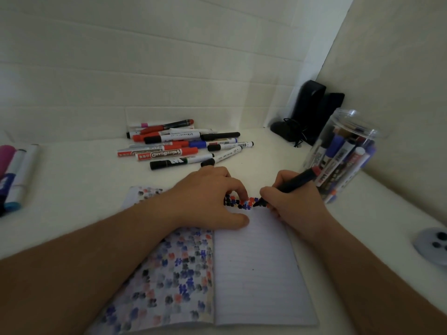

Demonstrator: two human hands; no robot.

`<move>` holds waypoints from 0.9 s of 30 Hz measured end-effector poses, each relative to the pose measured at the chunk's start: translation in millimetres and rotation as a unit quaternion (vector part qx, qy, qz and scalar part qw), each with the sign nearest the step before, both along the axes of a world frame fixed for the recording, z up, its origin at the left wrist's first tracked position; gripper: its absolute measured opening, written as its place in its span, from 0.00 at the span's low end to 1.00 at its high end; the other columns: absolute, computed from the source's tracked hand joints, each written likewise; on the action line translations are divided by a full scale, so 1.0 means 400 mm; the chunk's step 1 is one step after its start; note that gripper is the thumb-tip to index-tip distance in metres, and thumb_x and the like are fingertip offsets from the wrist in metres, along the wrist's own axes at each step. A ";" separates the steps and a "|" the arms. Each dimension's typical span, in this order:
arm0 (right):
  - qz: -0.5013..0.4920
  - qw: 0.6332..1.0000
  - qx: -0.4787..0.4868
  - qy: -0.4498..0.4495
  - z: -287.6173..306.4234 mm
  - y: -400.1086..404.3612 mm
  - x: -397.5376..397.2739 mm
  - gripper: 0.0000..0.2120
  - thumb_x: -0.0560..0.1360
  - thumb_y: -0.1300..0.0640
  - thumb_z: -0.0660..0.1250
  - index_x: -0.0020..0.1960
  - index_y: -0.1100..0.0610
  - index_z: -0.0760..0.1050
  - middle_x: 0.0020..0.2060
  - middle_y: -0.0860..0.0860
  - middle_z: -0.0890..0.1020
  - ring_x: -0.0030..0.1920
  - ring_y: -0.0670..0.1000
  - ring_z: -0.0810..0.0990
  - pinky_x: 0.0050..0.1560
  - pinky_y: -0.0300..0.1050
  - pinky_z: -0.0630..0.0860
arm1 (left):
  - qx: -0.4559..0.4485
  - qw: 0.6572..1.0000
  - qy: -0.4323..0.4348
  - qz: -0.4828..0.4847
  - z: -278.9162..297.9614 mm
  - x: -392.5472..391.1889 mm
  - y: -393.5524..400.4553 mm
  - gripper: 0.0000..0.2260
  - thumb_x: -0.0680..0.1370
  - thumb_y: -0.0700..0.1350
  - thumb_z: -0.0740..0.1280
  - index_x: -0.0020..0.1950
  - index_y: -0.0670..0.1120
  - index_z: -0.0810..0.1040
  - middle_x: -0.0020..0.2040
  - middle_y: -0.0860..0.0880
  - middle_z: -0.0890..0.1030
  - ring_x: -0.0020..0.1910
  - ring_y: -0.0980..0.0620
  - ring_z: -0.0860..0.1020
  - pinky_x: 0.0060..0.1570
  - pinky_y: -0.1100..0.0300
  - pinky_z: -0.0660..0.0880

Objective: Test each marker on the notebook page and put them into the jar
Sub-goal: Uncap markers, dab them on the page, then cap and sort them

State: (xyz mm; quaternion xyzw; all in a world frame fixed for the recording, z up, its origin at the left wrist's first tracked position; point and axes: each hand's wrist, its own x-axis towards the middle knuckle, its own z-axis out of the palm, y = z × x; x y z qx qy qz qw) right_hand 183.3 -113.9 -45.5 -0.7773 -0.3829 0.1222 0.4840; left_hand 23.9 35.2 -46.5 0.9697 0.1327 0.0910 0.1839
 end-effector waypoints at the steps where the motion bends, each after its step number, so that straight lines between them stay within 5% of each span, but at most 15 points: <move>1: 0.003 1.000 -0.002 -0.005 0.000 0.000 -0.001 0.13 0.69 0.61 0.76 0.37 0.65 0.72 0.34 0.67 0.79 0.32 0.57 0.76 0.37 0.54 0.77 | 0.001 1.000 0.002 0.000 0.001 0.000 0.000 0.21 0.69 0.71 0.67 0.60 0.68 0.74 0.51 0.62 0.70 0.54 0.59 0.68 0.54 0.57 0.73; 9: -0.001 0.999 -0.011 -0.044 0.007 0.004 -0.014 0.15 0.69 0.62 0.75 0.33 0.57 0.69 0.27 0.53 0.72 0.30 0.48 0.71 0.33 0.45 0.72 | 0.003 1.000 0.004 -0.003 0.002 -0.001 -0.001 0.21 0.70 0.70 0.68 0.61 0.67 0.75 0.51 0.61 0.71 0.55 0.58 0.69 0.54 0.58 0.74; 16: 0.008 1.000 -0.002 -0.008 0.005 0.000 -0.005 0.12 0.70 0.63 0.75 0.37 0.65 0.71 0.34 0.66 0.78 0.33 0.55 0.75 0.38 0.52 0.77 | 0.002 1.000 0.007 -0.004 0.002 0.001 0.001 0.22 0.70 0.70 0.68 0.62 0.67 0.75 0.52 0.61 0.71 0.55 0.58 0.69 0.54 0.58 0.73; 27: 0.009 0.999 -0.012 -0.042 0.009 0.003 -0.016 0.17 0.70 0.64 0.74 0.32 0.56 0.67 0.25 0.47 0.70 0.28 0.44 0.69 0.32 0.40 0.70 | 0.004 1.000 0.009 -0.005 0.001 0.003 0.002 0.22 0.70 0.71 0.68 0.61 0.67 0.75 0.51 0.62 0.70 0.54 0.59 0.68 0.52 0.59 0.72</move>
